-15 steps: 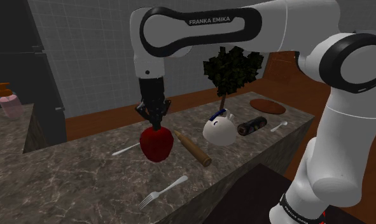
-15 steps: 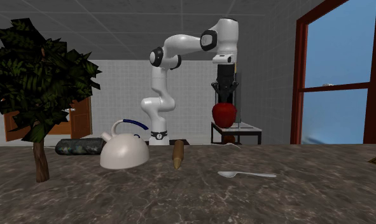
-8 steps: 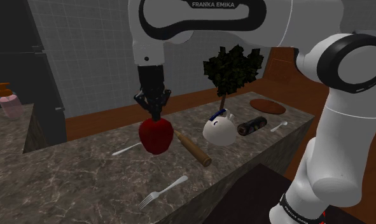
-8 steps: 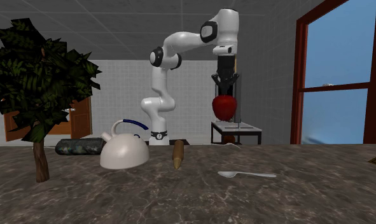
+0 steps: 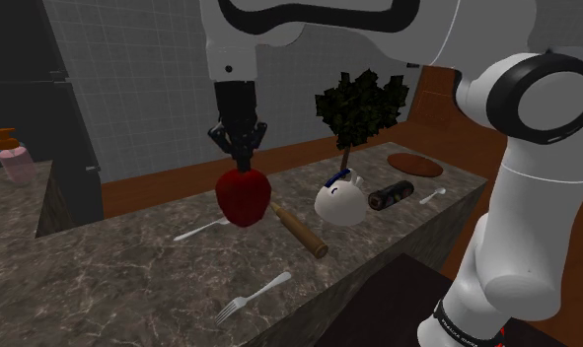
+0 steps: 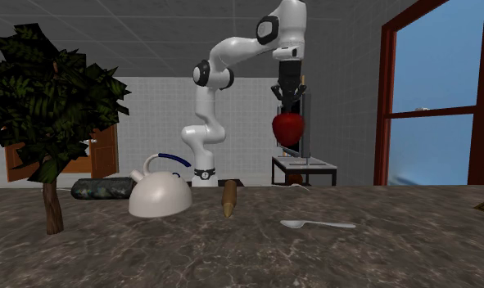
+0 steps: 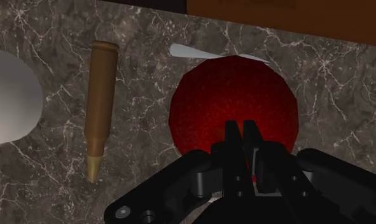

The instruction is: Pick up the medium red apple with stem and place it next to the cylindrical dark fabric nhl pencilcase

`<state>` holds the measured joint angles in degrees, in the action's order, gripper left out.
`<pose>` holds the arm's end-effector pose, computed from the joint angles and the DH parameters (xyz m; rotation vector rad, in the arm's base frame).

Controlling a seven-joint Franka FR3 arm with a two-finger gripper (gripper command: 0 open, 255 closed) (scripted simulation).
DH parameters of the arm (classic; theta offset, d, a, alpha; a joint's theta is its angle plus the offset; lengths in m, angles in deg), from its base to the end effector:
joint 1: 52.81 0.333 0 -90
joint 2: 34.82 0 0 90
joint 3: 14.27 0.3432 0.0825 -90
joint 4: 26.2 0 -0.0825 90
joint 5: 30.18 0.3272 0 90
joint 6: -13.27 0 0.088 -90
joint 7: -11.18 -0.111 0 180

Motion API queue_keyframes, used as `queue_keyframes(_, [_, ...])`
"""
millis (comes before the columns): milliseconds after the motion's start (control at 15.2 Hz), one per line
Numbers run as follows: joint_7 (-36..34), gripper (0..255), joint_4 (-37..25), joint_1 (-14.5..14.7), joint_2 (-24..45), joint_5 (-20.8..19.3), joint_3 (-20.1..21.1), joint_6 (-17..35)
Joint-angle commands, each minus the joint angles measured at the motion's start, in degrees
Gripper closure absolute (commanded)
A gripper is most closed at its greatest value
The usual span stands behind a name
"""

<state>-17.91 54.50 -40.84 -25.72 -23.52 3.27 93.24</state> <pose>0.4604 0.2591 0.6231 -3.0598 -0.0283 0.3424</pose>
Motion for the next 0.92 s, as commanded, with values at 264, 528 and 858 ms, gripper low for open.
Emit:
queue_keyframes(264, [7.96, 255, 4.95, -4.61, -3.74, 0.03, -3.28, 0.26])
queue_keyframes(528, [13.6, 255, 7.25, -7.59, -5.28, -0.49, -5.83, 0.39])
queue_keyframes(858, [20.45, 255, 8.44, -11.15, -5.81, -1.6, -9.0, 0.36])
